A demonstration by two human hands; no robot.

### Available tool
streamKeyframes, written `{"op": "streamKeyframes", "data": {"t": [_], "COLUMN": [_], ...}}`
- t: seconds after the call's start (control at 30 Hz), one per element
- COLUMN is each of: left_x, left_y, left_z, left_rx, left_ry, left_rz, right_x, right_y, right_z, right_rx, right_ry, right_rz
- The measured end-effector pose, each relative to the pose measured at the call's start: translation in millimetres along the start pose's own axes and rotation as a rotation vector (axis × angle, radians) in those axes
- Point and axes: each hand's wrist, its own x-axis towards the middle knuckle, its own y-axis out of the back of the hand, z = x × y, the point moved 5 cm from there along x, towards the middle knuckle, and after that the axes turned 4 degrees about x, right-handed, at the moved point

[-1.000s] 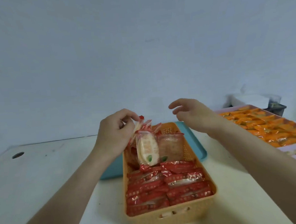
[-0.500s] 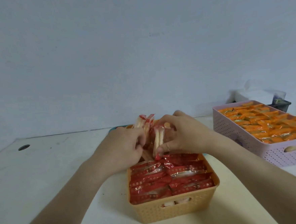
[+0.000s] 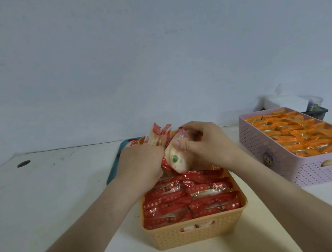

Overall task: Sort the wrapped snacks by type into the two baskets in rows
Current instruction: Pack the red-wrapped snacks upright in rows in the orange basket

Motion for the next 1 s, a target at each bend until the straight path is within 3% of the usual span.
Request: {"op": "streamKeyframes", "data": {"t": [0.2, 0.3, 0.37, 0.53, 0.63, 0.73, 0.9, 1.0], "left_x": [6, 11, 15, 16, 15, 13, 5, -1], "left_y": [-9, -12, -14, -16, -14, -14, -5, -3], "left_z": [-1, 4, 7, 6, 2, 0, -5, -10], "left_rx": [0.019, 0.055, 0.085, 0.057, -0.014, -0.137, -0.253, -0.377], "left_ry": [0.063, 0.040, 0.040, 0.118, 0.179, 0.180, 0.135, 0.112], "left_rz": [-0.084, -0.146, -0.193, -0.133, -0.115, -0.098, 0.069, 0.126], "right_x": [-5, -8, -12, -16, -19, -21, -17, -13], "right_y": [6, 14, 20, 20, 15, 9, -1, 0], "right_z": [1, -5, -20, -28, -17, -14, -20, -20], "right_rx": [0.027, -0.310, -0.521, -0.817, -0.718, -0.675, -0.790, -0.918], "right_ry": [0.011, 0.062, 0.112, 0.090, -0.031, -0.059, 0.016, 0.083], "right_rz": [0.116, 0.211, 0.185, -0.183, -0.433, -0.523, -0.466, -0.292]}}
